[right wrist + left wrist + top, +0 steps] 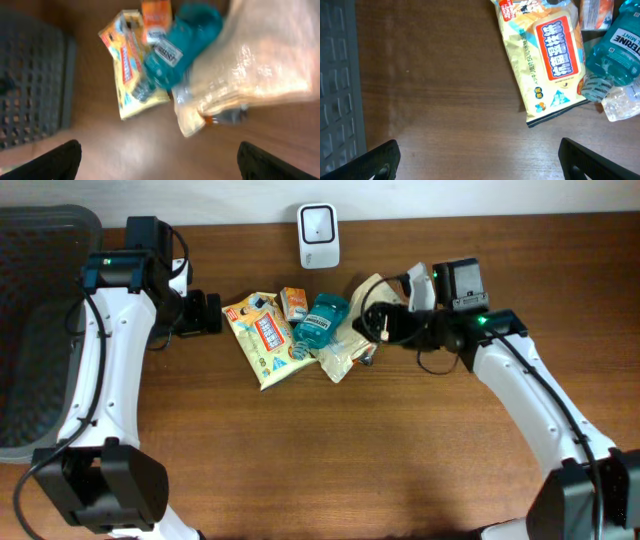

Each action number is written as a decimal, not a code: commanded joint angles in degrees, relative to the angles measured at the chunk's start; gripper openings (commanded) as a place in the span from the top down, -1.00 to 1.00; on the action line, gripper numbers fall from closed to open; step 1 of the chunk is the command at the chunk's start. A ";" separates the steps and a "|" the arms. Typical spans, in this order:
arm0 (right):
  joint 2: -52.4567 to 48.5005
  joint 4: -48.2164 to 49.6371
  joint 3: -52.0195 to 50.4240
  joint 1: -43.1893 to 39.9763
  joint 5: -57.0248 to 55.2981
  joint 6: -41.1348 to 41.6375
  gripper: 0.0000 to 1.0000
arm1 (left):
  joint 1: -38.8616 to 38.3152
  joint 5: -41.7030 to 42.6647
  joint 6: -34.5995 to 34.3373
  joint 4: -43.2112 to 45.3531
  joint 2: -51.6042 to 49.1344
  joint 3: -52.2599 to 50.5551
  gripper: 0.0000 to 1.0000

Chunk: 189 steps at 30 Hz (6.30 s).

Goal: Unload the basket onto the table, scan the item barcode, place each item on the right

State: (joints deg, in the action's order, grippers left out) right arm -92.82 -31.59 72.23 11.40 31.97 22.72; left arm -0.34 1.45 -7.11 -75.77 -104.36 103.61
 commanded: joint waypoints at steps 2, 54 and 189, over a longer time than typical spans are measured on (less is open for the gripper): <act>-1.44 4.63 0.85 0.28 0.31 5.95 -0.74 | 0.02 -0.22 0.09 0.11 0.98 -0.20 -0.98; -21.22 19.96 0.85 27.93 -38.42 33.59 -0.19 | 0.02 -0.22 0.09 0.11 0.98 -0.20 -0.98; -31.87 -9.86 25.38 17.33 -26.67 -17.84 0.09 | 0.02 -0.22 0.09 0.11 0.98 -0.20 -0.98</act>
State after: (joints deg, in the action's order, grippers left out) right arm -123.22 -42.26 98.00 29.06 5.85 1.21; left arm -0.34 1.43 -7.11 -75.72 -104.36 103.59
